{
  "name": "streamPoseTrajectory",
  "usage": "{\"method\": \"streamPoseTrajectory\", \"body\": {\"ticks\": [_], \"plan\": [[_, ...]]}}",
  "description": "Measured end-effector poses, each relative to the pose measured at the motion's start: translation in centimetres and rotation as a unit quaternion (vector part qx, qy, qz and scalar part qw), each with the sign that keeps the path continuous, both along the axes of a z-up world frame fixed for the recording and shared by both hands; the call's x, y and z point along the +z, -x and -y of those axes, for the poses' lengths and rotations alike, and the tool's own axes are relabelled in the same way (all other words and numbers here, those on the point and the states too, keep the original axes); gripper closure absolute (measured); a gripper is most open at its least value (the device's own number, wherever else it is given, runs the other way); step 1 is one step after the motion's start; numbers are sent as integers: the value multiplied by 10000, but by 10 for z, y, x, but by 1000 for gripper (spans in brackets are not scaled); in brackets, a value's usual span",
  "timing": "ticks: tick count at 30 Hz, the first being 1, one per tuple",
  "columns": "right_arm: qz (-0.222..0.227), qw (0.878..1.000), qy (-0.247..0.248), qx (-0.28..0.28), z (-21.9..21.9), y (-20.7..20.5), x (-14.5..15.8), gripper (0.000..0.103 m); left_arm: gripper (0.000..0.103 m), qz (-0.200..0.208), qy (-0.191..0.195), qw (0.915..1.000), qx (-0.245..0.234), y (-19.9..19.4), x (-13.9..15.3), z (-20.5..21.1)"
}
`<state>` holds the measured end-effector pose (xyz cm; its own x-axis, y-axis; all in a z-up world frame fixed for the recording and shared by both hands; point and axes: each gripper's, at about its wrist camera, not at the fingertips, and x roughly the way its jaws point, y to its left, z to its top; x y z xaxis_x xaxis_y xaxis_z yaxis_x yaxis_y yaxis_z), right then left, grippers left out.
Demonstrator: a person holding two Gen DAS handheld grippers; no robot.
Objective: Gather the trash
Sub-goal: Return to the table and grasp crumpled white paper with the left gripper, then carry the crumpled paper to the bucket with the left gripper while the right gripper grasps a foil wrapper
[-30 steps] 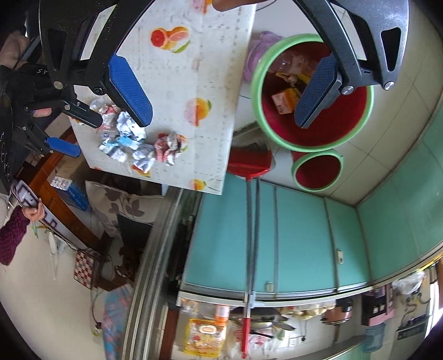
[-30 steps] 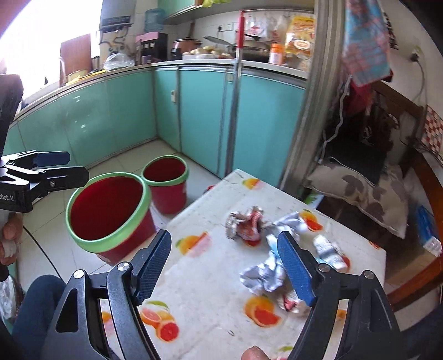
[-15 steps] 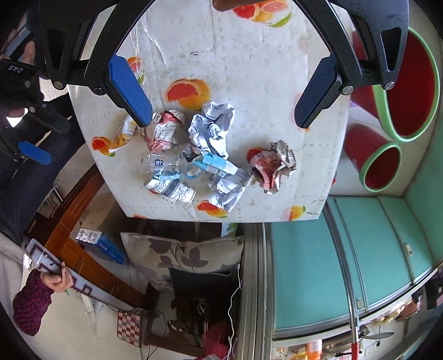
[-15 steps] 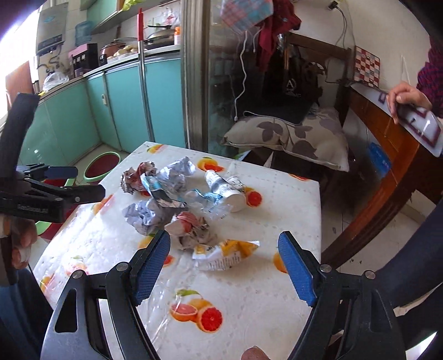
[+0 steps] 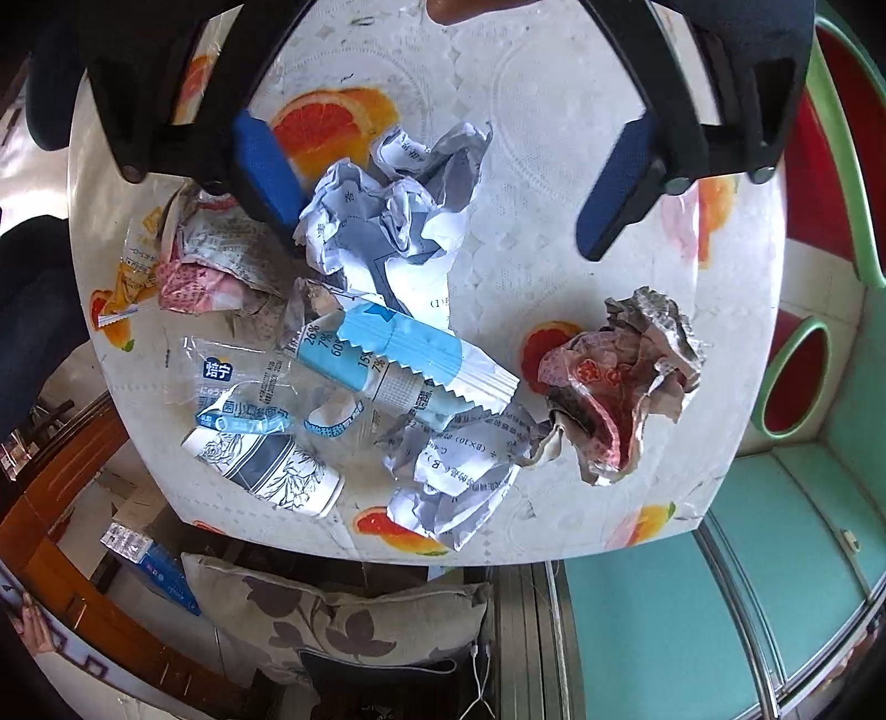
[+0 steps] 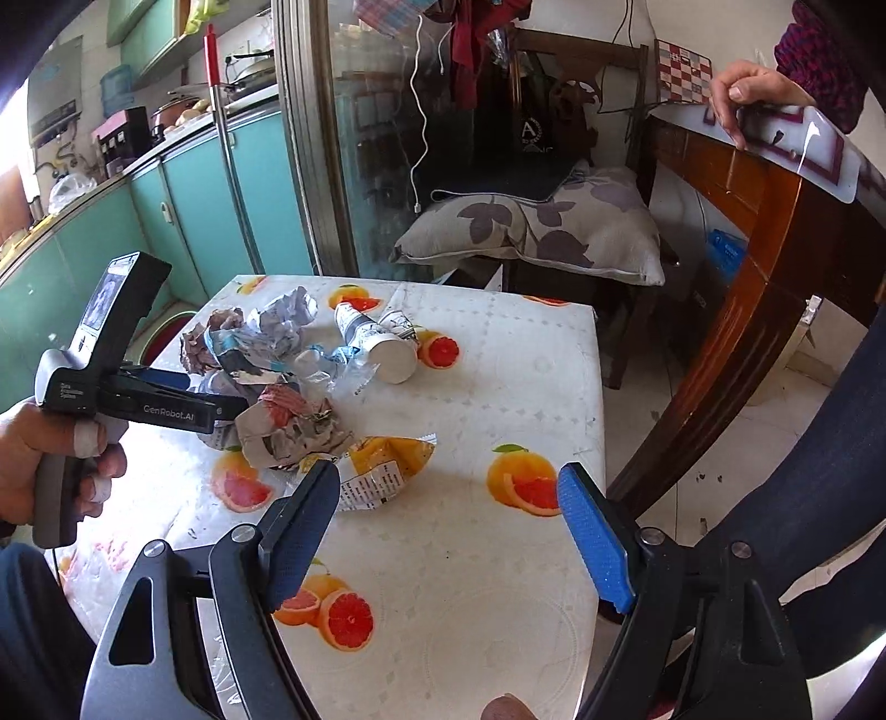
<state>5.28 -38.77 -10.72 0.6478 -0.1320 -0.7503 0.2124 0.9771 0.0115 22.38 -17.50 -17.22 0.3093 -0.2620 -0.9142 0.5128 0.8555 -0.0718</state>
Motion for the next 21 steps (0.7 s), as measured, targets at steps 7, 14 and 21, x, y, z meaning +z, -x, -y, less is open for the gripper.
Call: {"method": "streamPoseTrajectory", "body": {"ticks": [7,14,21], "plan": [[-65,9999,-77,52,1,-9,-9,22,63,0,22,9993,-366,14,6,8],[-271,9987,-260,335,-11,-37,-27,10,63,290,313,9990,-109,26,41,-31],[-338,9915,-112,1249,-53,-80,-35,1,63,541,534,9970,170,38,70,-74]]}}
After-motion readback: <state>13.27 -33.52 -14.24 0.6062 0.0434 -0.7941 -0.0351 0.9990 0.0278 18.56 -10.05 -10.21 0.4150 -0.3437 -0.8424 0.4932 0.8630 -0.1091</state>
